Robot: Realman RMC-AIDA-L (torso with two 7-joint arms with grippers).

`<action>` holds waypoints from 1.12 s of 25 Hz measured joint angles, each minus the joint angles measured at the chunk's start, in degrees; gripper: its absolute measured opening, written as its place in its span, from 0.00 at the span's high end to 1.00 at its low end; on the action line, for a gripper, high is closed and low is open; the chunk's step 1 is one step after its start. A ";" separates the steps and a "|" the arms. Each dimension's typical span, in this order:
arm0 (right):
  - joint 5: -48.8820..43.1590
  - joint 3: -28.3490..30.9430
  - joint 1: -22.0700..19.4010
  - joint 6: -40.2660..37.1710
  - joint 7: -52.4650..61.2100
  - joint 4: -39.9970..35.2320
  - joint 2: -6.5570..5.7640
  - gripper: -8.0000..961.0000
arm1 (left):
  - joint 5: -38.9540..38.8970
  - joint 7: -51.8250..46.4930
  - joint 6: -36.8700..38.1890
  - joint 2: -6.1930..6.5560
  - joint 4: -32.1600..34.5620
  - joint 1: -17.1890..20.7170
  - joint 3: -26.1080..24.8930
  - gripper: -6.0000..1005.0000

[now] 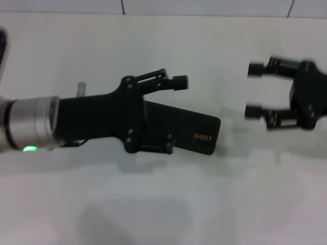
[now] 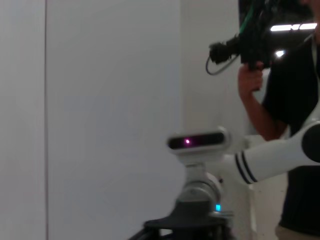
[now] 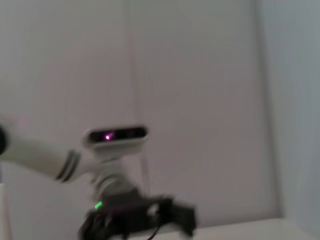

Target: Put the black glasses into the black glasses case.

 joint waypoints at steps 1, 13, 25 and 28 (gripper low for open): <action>-0.62 -0.01 -0.04 -0.32 -1.71 0.78 0.33 0.34 | 0.05 0.16 0.08 -0.13 0.20 0.84 -0.41 0.12; -0.68 -0.13 0.15 -0.53 -14.89 8.42 1.41 0.08 | 1.00 1.14 0.13 -0.53 0.48 5.00 -0.97 0.12; -0.58 -0.45 0.23 -0.23 -20.73 11.97 1.42 0.08 | 2.41 1.15 1.03 0.20 0.83 6.65 -1.23 0.11; -0.58 -0.50 0.31 -0.16 -22.20 12.05 1.41 0.08 | 2.41 1.86 1.03 0.16 1.13 7.78 -1.25 0.11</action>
